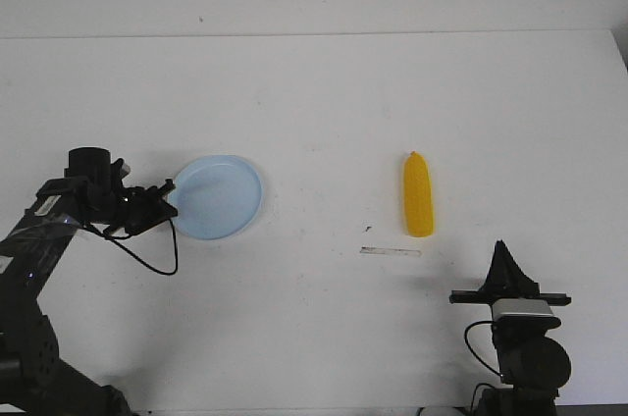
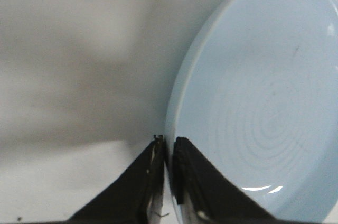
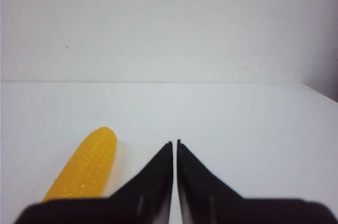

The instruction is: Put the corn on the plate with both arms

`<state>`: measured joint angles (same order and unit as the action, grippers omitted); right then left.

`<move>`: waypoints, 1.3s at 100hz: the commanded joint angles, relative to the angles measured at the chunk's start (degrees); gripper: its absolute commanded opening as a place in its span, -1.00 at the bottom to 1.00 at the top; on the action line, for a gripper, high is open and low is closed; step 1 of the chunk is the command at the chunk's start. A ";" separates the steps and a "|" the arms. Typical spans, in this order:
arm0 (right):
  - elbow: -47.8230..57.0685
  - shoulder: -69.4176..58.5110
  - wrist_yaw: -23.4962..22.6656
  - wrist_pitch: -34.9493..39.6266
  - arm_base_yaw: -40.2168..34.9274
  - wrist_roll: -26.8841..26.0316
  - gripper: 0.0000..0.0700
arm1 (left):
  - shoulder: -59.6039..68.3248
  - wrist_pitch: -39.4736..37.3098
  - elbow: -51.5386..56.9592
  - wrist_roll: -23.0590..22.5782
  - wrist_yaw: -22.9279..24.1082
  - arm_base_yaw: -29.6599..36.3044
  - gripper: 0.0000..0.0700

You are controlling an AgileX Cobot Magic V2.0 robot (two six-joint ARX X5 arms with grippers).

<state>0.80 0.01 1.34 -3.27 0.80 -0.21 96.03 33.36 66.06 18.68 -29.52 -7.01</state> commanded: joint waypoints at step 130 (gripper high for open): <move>-0.07 -0.07 0.15 -0.61 -0.02 0.26 -0.96 | -4.02 -10.99 2.05 9.62 10.69 28.22 -0.43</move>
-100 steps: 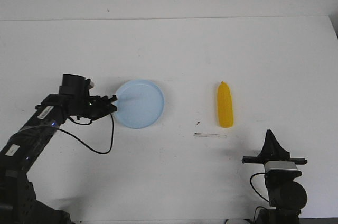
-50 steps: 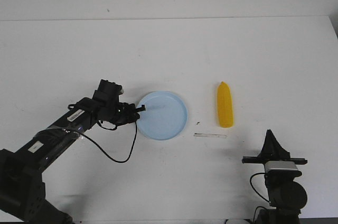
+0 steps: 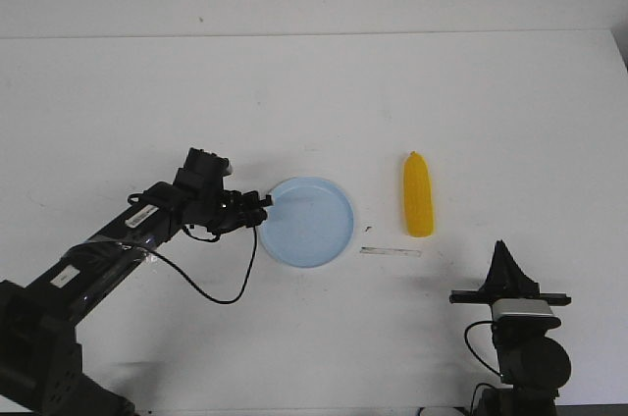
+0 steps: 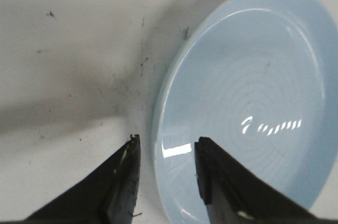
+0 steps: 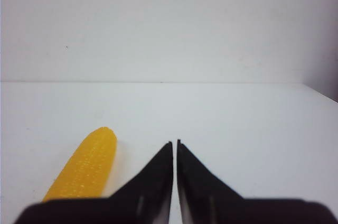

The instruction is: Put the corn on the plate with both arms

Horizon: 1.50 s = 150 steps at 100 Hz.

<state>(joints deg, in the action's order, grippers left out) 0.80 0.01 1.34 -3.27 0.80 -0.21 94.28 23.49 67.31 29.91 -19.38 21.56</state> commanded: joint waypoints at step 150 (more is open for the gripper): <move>-0.07 -0.07 0.15 -0.61 -0.02 0.26 -0.96 | -72.91 -28.57 -42.01 -29.24 17.53 -21.92 -1.00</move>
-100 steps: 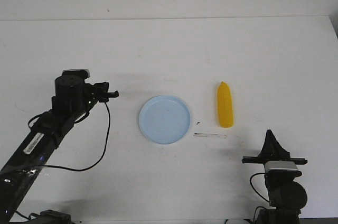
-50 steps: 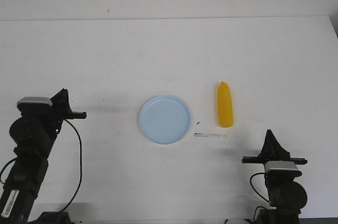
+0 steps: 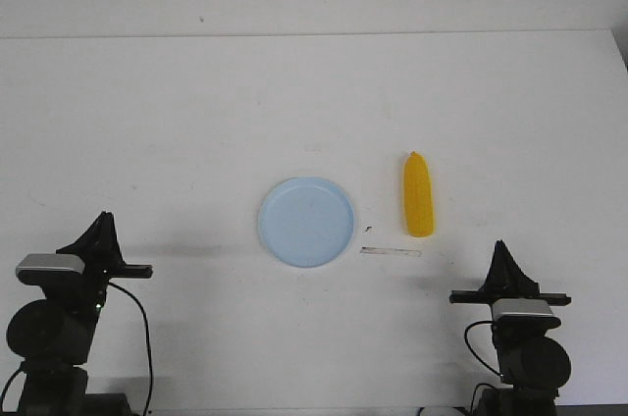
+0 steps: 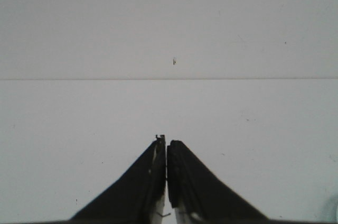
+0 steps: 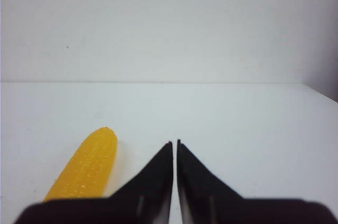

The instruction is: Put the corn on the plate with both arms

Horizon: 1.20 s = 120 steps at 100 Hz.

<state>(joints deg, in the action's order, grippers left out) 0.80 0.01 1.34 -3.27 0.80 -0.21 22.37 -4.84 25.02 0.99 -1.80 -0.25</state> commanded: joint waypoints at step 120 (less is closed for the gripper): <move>3.98 -0.46 2.19 -5.68 -0.11 -0.26 -0.98 | -10.12 -0.37 0.31 -0.33 -0.07 -0.11 -1.00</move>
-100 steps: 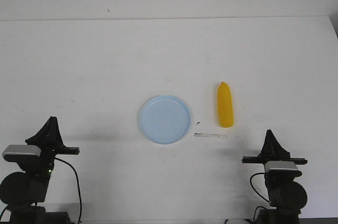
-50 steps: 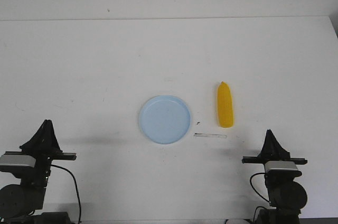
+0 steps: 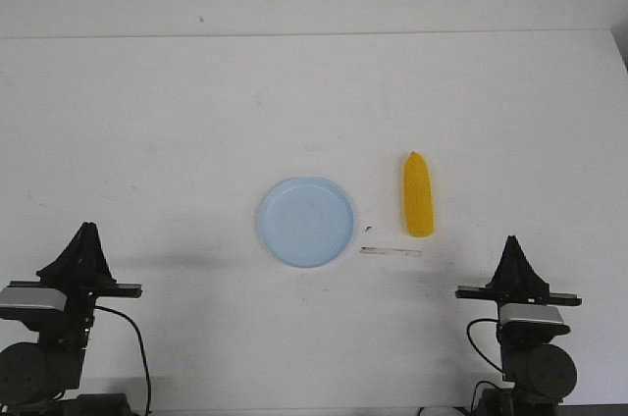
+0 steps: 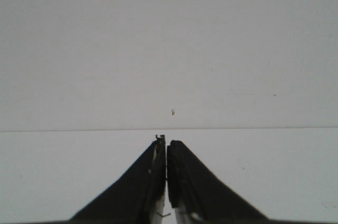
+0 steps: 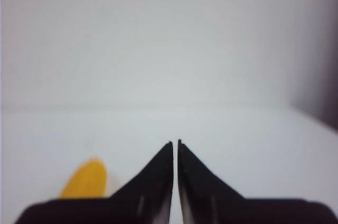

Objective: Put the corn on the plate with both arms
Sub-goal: 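Reach the right gripper to the yellow corn and grasp it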

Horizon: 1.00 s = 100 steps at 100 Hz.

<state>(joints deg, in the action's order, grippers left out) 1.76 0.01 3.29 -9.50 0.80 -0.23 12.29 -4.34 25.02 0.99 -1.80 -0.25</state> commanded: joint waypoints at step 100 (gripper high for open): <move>60.11 -74.71 1.60 35.91 -12.44 -9.94 -0.98 | -0.04 -0.85 0.28 -0.33 -0.07 -0.11 -1.00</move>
<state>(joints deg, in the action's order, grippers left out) 57.34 -70.22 4.78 22.61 -10.98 -7.79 12.29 -4.34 25.02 0.99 -1.80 -0.25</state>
